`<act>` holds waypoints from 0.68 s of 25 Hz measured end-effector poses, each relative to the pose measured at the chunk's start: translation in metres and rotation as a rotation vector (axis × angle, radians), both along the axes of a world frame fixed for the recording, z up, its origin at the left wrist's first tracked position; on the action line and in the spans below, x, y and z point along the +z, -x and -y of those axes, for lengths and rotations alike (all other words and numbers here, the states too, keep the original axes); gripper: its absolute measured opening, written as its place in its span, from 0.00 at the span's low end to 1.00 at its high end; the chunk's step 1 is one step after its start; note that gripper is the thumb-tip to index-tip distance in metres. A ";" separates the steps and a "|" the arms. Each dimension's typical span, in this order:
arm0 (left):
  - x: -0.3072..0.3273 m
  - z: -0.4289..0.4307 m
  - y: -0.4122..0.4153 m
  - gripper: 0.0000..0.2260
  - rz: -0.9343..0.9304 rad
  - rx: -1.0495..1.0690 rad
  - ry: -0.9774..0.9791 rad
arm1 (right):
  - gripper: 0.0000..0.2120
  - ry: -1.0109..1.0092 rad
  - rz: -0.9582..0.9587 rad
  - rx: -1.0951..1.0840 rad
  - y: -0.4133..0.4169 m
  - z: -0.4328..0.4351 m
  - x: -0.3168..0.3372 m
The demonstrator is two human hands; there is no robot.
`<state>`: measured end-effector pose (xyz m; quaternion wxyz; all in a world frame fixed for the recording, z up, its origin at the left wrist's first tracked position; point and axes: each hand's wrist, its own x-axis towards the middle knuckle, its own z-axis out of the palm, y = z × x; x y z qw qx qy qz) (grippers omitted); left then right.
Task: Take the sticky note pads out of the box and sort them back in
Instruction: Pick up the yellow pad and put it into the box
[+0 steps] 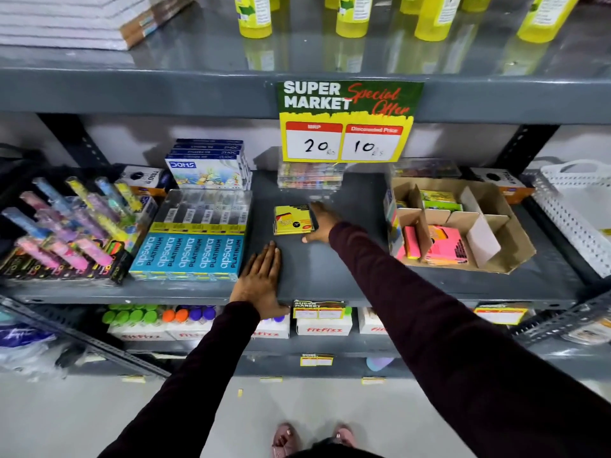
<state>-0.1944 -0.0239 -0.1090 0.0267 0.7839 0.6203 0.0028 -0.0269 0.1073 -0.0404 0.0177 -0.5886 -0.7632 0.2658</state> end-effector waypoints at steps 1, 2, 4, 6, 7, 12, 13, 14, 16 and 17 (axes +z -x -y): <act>0.000 0.000 0.000 0.55 -0.006 0.002 -0.005 | 0.50 0.022 0.053 0.057 0.005 -0.011 0.000; 0.000 0.000 -0.001 0.55 -0.015 0.005 -0.009 | 0.52 0.042 0.107 0.110 0.009 -0.022 0.002; 0.000 0.001 -0.002 0.55 -0.031 0.014 -0.012 | 0.54 0.089 0.188 0.190 0.015 -0.041 0.004; 0.001 0.001 -0.003 0.55 -0.043 0.024 -0.015 | 0.54 0.126 0.226 0.216 0.019 -0.051 0.005; 0.001 0.000 -0.003 0.56 -0.046 0.025 -0.016 | 0.54 0.119 0.235 0.224 0.020 -0.053 0.004; 0.000 0.000 -0.002 0.55 -0.008 0.028 -0.004 | 0.49 -0.037 0.152 0.153 0.007 -0.033 0.006; 0.000 0.000 -0.001 0.55 0.003 0.023 0.000 | 0.47 -0.072 0.130 0.125 0.001 -0.024 0.008; 0.000 0.000 -0.001 0.55 0.012 0.017 0.003 | 0.45 -0.106 0.100 0.087 -0.006 -0.013 0.009; 0.000 0.000 0.000 0.55 0.027 0.018 0.001 | 0.43 -0.164 0.036 -0.016 -0.021 0.012 0.011; 0.000 0.000 0.000 0.55 0.028 0.019 -0.001 | 0.41 -0.200 0.013 -0.077 -0.029 0.026 0.013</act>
